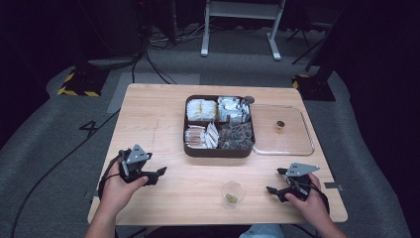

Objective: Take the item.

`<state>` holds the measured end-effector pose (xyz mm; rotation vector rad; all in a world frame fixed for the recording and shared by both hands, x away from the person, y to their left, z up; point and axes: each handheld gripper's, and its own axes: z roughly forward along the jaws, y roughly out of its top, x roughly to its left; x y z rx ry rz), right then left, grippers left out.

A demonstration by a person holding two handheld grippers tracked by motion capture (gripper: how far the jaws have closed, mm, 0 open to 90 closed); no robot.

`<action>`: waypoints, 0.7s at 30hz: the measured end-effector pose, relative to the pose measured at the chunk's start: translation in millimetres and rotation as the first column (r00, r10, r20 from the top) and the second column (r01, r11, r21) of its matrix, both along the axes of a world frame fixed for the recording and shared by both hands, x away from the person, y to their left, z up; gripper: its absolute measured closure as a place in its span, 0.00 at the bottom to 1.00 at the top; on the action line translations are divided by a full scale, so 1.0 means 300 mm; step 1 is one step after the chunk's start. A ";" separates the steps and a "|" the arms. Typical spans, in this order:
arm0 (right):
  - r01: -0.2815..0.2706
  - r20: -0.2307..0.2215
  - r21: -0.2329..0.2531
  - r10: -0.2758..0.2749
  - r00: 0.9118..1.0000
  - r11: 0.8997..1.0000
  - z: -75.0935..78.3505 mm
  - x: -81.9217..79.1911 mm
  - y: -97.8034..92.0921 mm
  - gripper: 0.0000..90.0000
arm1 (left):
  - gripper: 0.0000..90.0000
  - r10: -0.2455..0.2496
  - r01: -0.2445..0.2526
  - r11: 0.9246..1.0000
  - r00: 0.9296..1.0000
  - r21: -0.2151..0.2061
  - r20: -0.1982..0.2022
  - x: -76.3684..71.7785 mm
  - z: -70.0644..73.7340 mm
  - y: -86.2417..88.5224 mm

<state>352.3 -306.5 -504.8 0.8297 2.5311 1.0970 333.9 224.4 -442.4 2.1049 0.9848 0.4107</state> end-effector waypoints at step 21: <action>0.000 0.000 0.000 0.000 1.000 1.000 0.000 0.000 0.000 0.14 | 0.25 0.101 -0.081 0.985 0.986 0.149 -0.134 -0.003 -0.119 0.104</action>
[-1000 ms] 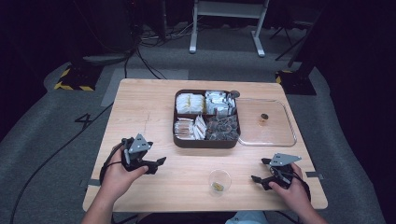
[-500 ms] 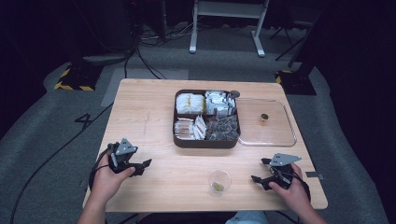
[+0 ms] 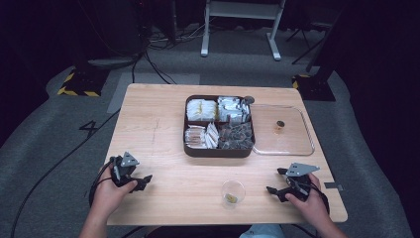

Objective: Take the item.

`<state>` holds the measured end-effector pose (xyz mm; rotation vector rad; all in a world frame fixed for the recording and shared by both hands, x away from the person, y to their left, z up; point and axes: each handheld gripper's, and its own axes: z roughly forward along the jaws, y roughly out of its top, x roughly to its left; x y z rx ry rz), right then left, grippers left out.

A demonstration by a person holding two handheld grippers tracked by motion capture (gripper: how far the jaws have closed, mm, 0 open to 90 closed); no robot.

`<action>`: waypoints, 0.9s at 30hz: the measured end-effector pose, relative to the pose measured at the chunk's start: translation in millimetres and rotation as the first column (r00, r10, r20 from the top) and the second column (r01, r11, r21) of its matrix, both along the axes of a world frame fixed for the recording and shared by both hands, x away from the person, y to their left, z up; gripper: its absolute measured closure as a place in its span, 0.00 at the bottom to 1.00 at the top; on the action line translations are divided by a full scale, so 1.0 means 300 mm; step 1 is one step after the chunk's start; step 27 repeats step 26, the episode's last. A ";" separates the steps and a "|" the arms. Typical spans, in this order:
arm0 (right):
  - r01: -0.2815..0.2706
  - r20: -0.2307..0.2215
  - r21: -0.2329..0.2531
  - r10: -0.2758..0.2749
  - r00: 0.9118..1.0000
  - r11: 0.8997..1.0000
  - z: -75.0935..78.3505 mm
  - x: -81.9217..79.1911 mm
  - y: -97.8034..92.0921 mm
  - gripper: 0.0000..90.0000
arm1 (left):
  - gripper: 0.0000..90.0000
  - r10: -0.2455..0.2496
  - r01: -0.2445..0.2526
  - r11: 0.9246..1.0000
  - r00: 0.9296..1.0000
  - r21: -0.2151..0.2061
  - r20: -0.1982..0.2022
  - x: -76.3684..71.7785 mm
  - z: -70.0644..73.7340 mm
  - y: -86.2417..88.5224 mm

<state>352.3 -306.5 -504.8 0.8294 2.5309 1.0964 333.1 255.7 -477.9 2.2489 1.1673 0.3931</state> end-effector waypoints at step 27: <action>0.000 -0.001 0.001 0.000 1.000 1.000 0.000 0.000 0.000 0.14 | 0.00 0.085 -0.082 0.995 0.995 -0.060 0.052 -0.008 -0.095 0.016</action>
